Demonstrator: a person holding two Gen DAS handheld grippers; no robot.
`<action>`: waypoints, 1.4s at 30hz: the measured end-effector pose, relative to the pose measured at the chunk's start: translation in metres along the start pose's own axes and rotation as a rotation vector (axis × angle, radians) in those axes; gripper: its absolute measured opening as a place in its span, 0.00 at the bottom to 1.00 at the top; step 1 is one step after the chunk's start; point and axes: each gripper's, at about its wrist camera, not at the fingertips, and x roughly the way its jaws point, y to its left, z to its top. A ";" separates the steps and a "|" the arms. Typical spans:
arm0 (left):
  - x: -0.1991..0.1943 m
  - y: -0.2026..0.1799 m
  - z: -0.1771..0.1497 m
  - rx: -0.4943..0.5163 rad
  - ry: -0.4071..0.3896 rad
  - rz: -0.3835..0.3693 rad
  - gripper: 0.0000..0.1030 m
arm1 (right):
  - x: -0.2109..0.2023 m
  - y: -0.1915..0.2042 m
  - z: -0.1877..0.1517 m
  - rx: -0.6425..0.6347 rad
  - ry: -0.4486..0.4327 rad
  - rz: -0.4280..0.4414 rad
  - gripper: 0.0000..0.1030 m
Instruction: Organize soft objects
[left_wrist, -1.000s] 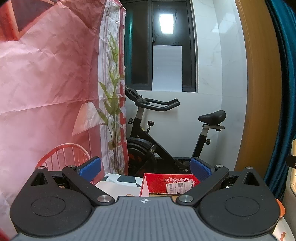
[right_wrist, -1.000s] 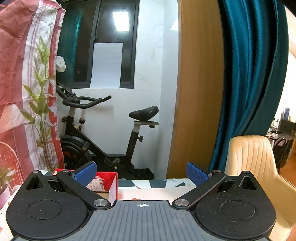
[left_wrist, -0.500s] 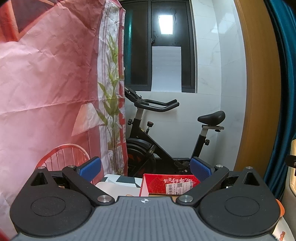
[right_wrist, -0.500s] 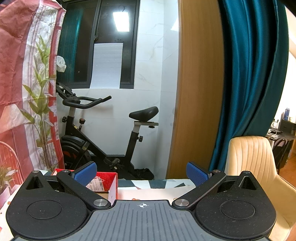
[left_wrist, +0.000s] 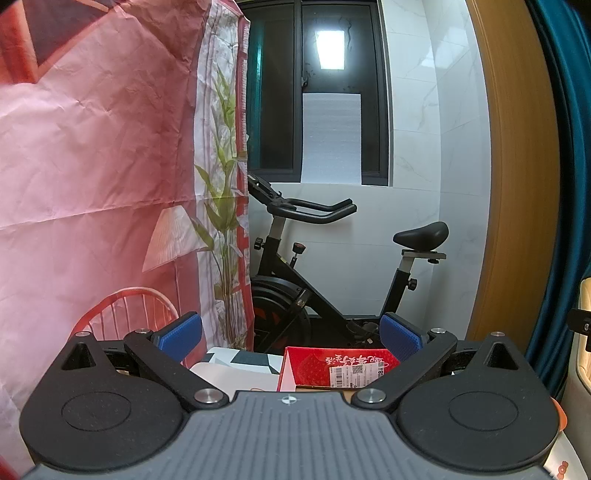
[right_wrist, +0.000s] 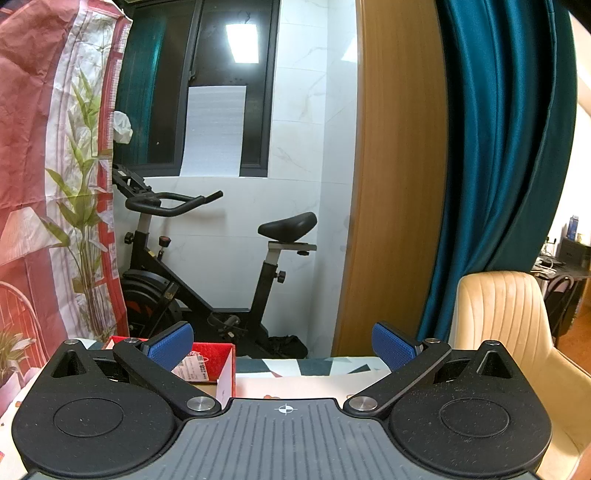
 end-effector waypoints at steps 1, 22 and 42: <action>0.000 0.000 0.000 0.000 0.000 0.000 1.00 | 0.000 0.000 0.000 0.000 0.000 0.001 1.00; 0.000 -0.001 -0.001 -0.003 0.008 -0.004 1.00 | 0.001 0.004 0.000 -0.005 0.000 0.005 1.00; 0.008 -0.002 -0.010 0.007 0.028 0.045 1.00 | 0.006 0.005 -0.008 0.012 -0.007 0.037 1.00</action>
